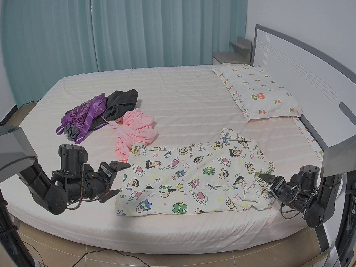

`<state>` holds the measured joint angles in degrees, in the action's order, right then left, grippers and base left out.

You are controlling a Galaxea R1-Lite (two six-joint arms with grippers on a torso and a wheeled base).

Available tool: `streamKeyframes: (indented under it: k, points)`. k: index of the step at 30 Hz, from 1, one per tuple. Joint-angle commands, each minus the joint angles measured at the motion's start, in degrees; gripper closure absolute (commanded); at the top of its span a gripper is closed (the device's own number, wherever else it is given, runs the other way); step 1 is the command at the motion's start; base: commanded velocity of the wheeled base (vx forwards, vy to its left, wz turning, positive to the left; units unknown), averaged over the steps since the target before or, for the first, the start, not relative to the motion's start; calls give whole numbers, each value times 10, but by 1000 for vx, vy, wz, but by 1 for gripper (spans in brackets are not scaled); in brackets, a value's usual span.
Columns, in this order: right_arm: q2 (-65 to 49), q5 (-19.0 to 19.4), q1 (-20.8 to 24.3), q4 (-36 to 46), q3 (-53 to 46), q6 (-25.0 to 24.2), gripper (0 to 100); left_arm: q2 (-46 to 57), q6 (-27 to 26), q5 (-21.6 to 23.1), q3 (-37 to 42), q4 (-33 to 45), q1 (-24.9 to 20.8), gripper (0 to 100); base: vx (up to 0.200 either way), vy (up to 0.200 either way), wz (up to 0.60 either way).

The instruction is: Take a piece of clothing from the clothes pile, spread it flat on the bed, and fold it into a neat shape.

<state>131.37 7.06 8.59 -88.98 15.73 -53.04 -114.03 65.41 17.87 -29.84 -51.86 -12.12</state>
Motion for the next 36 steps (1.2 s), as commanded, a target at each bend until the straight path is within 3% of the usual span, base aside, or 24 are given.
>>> streamKeyframes:
  k: [1,18,24,36]
  points:
    - [32,0,6,-10,19,-1,0,-26,0,-3,24,-23,-16,0,0,0,0]
    - [2,-13,24,-10,40,2,0,-47,-3,-5,27,-49,-16,0,0,0,0]
    - [-15,-57,27,-10,40,7,0,-47,-4,-5,27,-49,-16,0,0,0,0]
    - [-15,-78,25,-10,21,39,0,-51,-6,-6,27,-51,-17,0,0,0,0]
